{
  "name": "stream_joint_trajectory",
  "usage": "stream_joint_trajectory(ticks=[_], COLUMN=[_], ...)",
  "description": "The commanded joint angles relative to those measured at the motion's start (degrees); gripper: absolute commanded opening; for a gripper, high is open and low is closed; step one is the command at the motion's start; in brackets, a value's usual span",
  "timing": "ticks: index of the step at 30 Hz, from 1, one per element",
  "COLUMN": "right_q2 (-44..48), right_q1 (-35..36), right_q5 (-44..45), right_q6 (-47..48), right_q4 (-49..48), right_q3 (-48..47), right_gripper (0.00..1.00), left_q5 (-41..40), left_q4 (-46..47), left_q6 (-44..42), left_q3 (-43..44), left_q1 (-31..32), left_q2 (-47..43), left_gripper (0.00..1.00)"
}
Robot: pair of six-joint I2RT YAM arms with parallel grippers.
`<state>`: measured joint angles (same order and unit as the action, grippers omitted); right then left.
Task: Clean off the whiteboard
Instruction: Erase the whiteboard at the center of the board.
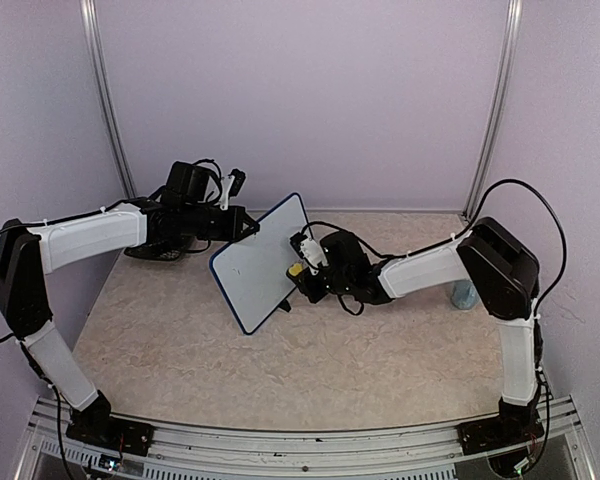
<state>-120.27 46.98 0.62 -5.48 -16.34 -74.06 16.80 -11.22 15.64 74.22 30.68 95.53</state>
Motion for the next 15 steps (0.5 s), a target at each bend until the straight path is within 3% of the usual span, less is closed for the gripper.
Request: stream_joint_trajectory(ticks=[1,8,15], right_q2=[-3.48,-2.52,4.06], right_q1=[-1.87,-1.82,0.4], right_q5=[2.41,-0.34,-5.32], right_q6=[-1.99,-2.01,0.65], right_q4=[1.62,0.58,-3.59], right_q3=[1.49,2.39,4.29], right_gripper=[0.0,0.0,0.0], left_q5=[5.88,5.79,5.92], left_q4=[-6.4,-6.39,-6.42], left_q6=[-0.17,-0.15,-0.04], left_q3=[-0.82,-0.82,-0.81], left_q1=[1.91,1.87,1.85], left_q2=[0.91,1.21,1.42], left_gripper=[0.0,0.0,0.0])
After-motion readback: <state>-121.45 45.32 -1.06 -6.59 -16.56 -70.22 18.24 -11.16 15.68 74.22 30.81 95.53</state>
